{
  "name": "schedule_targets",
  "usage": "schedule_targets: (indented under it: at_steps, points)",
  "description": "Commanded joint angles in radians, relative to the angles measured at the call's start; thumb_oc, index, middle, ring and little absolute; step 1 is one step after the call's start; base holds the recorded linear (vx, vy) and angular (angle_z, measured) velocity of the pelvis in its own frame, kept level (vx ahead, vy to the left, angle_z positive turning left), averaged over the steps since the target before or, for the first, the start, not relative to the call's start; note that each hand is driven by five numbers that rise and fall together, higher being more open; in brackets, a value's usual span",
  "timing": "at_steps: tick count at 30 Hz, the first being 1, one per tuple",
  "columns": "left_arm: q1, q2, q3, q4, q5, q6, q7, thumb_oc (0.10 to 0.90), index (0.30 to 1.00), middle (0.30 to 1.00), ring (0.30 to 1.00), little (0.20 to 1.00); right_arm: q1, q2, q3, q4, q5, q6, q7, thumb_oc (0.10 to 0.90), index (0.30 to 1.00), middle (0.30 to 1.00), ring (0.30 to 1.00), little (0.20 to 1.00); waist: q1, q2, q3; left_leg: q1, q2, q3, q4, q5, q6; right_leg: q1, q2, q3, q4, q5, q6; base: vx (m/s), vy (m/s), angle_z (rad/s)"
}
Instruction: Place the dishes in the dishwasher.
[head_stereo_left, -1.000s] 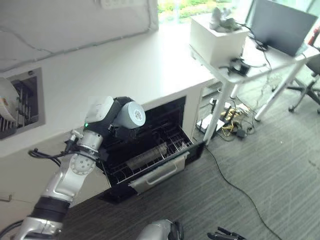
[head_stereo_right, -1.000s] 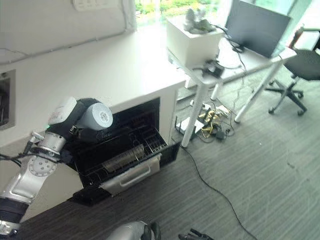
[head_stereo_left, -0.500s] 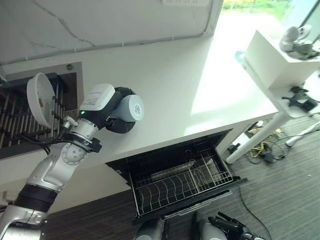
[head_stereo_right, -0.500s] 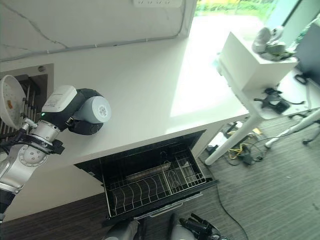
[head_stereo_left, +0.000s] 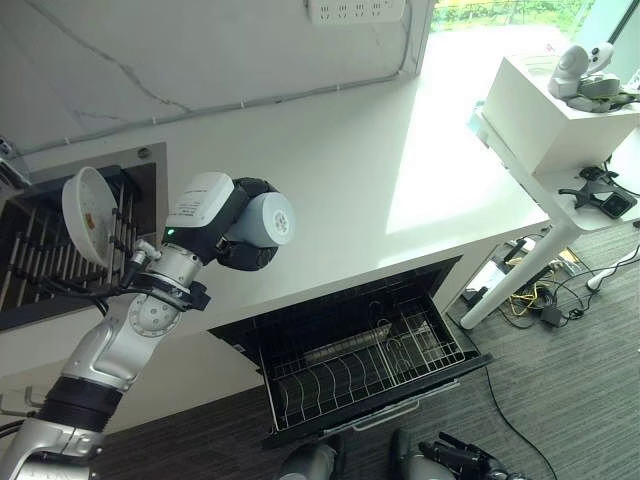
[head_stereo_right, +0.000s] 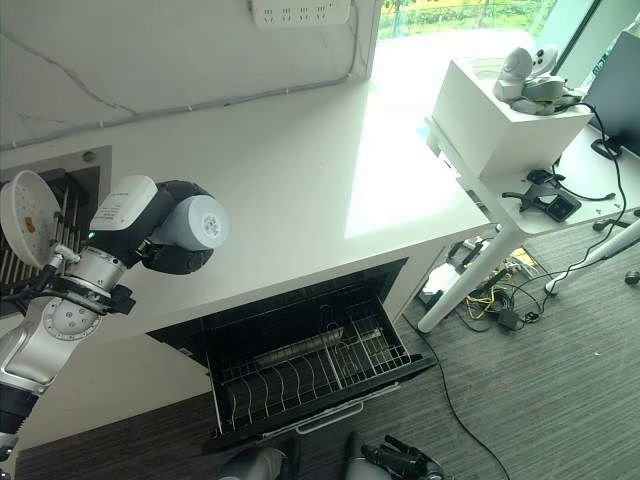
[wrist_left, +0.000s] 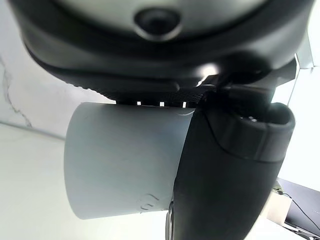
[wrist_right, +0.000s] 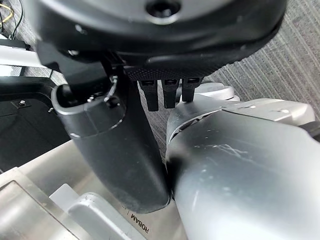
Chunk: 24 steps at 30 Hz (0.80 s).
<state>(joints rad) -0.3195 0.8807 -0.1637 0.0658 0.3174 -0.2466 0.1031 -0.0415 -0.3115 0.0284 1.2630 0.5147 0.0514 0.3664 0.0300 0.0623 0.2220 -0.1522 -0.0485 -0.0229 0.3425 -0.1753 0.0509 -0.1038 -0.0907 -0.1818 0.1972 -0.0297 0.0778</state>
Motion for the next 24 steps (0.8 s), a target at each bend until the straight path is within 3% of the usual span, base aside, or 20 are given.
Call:
schedule_targets:
  at_steps: [1, 7, 13, 16, 18, 20, 22, 24]
  points:
    - [-0.087, 0.0, 0.08, -0.083, -0.068, -0.025, 0.08, 0.4, 0.3, 0.3, 0.3, 0.3, 0.035, -0.037, 0.006, -0.003, 0.015, -0.02, 0.029, 0.8, 0.9, 0.9, 0.9, 0.9, -0.015, 0.011, -0.065, -0.094, 0.038, 0.052, -0.042, 0.012, -0.085, 0.04, 0.042, 0.01, 0.103, -0.229, 0.019, -0.02, -0.073, 0.05]
    - [-0.069, -0.022, 0.096, -0.1, -0.052, 0.007, 0.094, 0.4, 0.3, 0.3, 0.3, 0.3, 0.031, -0.048, 0.001, -0.006, -0.02, -0.01, 0.039, 0.8, 0.9, 0.9, 0.9, 0.9, -0.012, 0.019, -0.048, -0.134, 0.092, 0.098, -0.042, 0.054, -0.119, 0.062, 0.043, -0.03, 0.103, -0.248, 0.004, -0.01, -0.1, 0.07]
    - [-0.045, -0.067, 0.109, -0.121, -0.041, 0.015, 0.085, 0.4, 0.3, 0.3, 0.3, 0.3, 0.031, -0.065, -0.01, 0.023, -0.093, 0.01, 0.046, 0.8, 0.9, 0.9, 0.9, 0.9, -0.031, 0.04, -0.015, -0.155, 0.167, 0.185, -0.042, 0.099, -0.149, 0.068, 0.032, -0.079, 0.103, -0.247, -0.002, -0.04, -0.083, 0.4]
    - [-0.027, -0.075, 0.118, -0.14, -0.042, 0.015, 0.084, 0.4, 0.3, 0.3, 0.3, 0.3, 0.03, -0.074, -0.012, 0.034, -0.101, 0.006, 0.046, 0.8, 0.9, 0.9, 0.9, 0.9, -0.028, 0.044, -0.005, -0.138, 0.16, 0.181, -0.042, 0.1, -0.153, 0.076, 0.017, -0.092, 0.103, -0.25, 0.0, -0.03, -0.004, 0.59]
    - [-0.014, -0.075, 0.132, -0.155, -0.048, -0.001, 0.076, 0.4, 0.3, 0.3, 0.3, 0.3, 0.03, -0.078, -0.021, 0.038, -0.094, -0.005, 0.051, 0.8, 0.9, 0.9, 0.9, 0.9, -0.031, 0.039, -0.01, -0.093, 0.17, 0.247, -0.042, 0.085, -0.139, 0.073, -0.018, -0.137, 0.103, -0.243, 0.002, -0.1, -0.003, 0.56]
    - [-0.013, -0.069, 0.136, -0.166, -0.06, -0.015, 0.075, 0.4, 0.3, 0.3, 0.3, 0.3, 0.032, -0.071, -0.027, 0.026, -0.076, -0.025, 0.052, 0.8, 0.9, 0.9, 0.9, 0.9, -0.032, 0.015, -0.026, -0.025, 0.147, 0.294, -0.042, 0.043, -0.113, 0.067, -0.064, -0.175, 0.103, -0.228, 0.004, -0.08, 0.021, 0.62]
    - [-0.009, -0.062, 0.139, -0.174, -0.049, -0.022, 0.086, 0.4, 0.3, 0.3, 0.3, 0.3, 0.032, -0.061, -0.025, 0.012, -0.069, -0.03, 0.039, 0.8, 0.9, 0.9, 0.9, 0.9, -0.027, 0.014, -0.039, -0.003, 0.127, 0.28, -0.042, 0.017, -0.11, 0.063, -0.074, -0.187, 0.103, -0.223, 0.008, -0.03, 0.109, 0.75]
    - [-0.012, -0.05, 0.145, -0.182, -0.043, -0.052, 0.087, 0.4, 0.3, 0.3, 0.3, 0.3, 0.042, -0.055, -0.031, 0.014, -0.092, -0.114, -0.004, 0.8, 0.9, 0.9, 0.9, 0.9, -0.02, 0.031, -0.056, 0.011, 0.111, 0.244, -0.042, -0.01, -0.117, 0.075, -0.06, -0.22, 0.103, -0.231, 0.004, 0.04, 0.232, 0.32]
